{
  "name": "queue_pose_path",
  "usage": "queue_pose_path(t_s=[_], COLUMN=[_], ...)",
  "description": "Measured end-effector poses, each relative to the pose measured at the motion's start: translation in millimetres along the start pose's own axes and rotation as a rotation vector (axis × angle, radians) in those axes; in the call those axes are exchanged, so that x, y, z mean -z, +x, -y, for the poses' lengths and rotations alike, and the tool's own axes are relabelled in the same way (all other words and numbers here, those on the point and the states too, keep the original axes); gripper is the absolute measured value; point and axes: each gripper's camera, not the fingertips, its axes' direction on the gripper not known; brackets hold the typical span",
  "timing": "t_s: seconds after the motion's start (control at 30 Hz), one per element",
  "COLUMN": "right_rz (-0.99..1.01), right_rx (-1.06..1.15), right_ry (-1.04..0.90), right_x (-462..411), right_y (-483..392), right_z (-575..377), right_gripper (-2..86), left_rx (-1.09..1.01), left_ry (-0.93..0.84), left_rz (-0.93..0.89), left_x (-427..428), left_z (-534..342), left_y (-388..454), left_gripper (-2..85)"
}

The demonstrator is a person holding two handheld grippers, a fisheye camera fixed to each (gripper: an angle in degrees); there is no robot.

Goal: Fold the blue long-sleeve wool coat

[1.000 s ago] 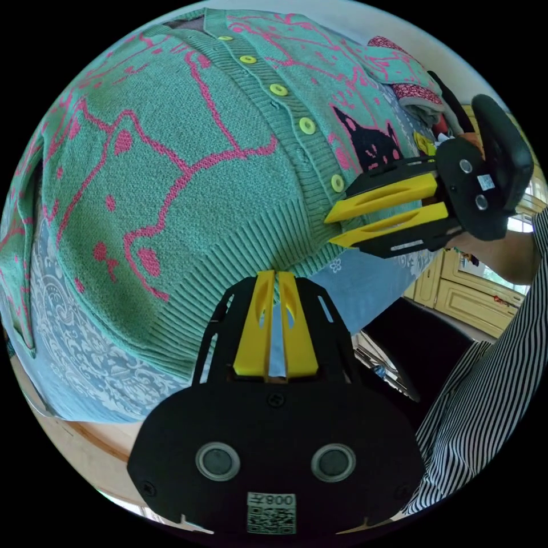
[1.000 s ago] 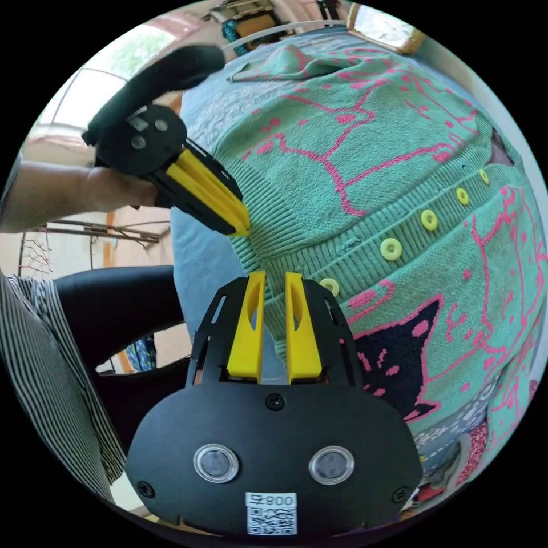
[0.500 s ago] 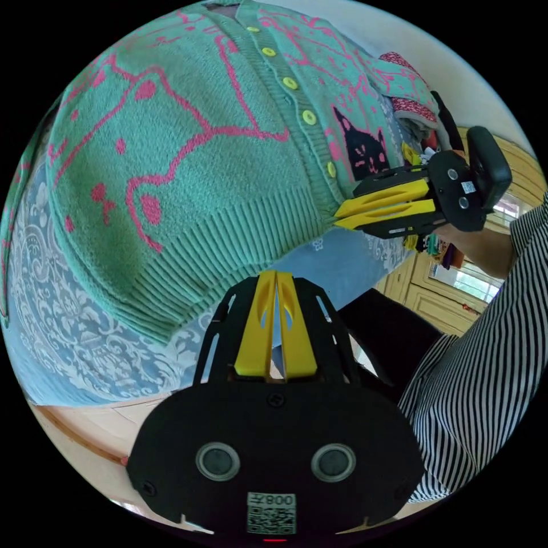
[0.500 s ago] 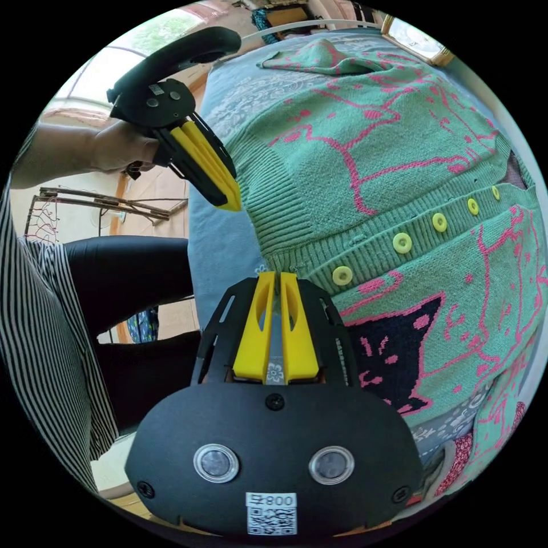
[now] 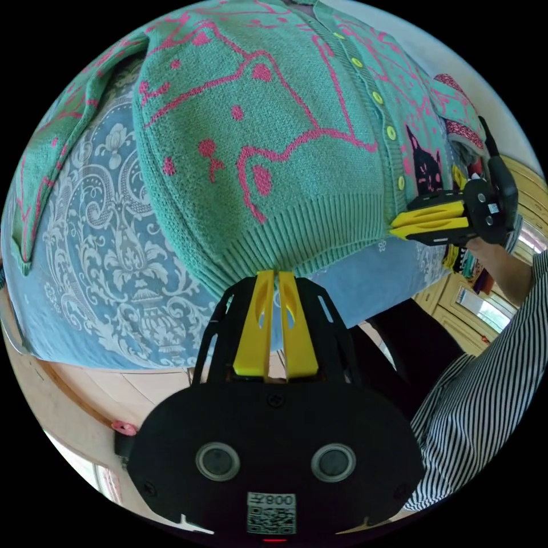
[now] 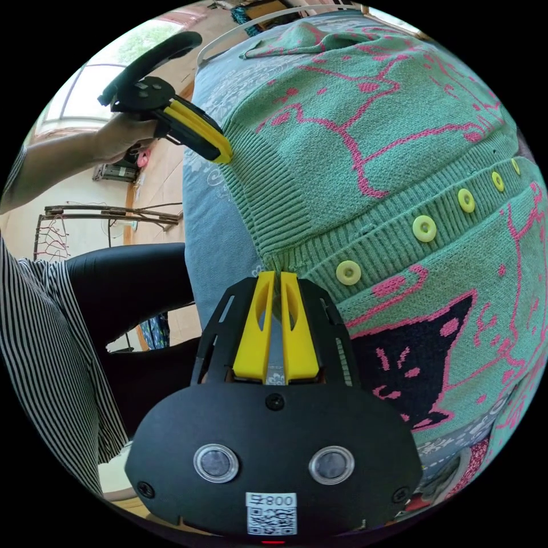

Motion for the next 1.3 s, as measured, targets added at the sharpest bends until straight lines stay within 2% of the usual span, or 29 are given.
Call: queue_pose_path(t_s=[0.13, 0.37, 0.53, 0.73, 0.93, 1.07, 1.2, 1.3], right_rz=[0.009, 0.040, 0.201, 0.385, 0.446, 0.293, 0.042, -0.161], right_rx=[0.005, -0.033, -0.206, -0.363, -0.358, -0.369, -0.441, -0.485], right_ry=[0.010, 0.007, 0.124, 0.198, 0.362, 0.452, 0.546, 0.537], right_x=[-3.8, -25.1, -12.1, -7.3, 39.8, 71.4, 114.3, 133.6], right_y=[17.0, 60.9, 121.4, 187.0, 245.6, 287.9, 357.2, 389.3], right_z=[-2.1, 0.0, -28.8, -76.7, -80.7, -72.4, -38.6, 0.2], right_gripper=[2.0, 2.4, 3.2, 4.4, 7.0, 7.2, 7.8, 7.9], left_rx=[-0.041, 0.062, 0.054, -0.024, -0.115, -0.093, -0.063, -0.064], left_ry=[-0.030, -0.018, 0.028, 0.196, 0.279, 0.233, 0.240, 0.236], left_rz=[0.040, -0.061, -0.081, -0.286, -0.507, -0.560, -0.555, -0.573], left_x=[10.4, -1.7, 10.7, 24.2, 7.2, -11.0, -12.1, -11.1], left_z=[-6.8, -3.9, -13.7, 12.2, 78.3, 95.9, 98.5, 101.9], left_y=[3.8, -20.3, -20.5, -10.3, 6.3, 8.0, 5.5, 5.2], left_gripper=[0.9, 1.8, 3.0, 5.1, 7.8, 7.8, 6.4, 5.9])
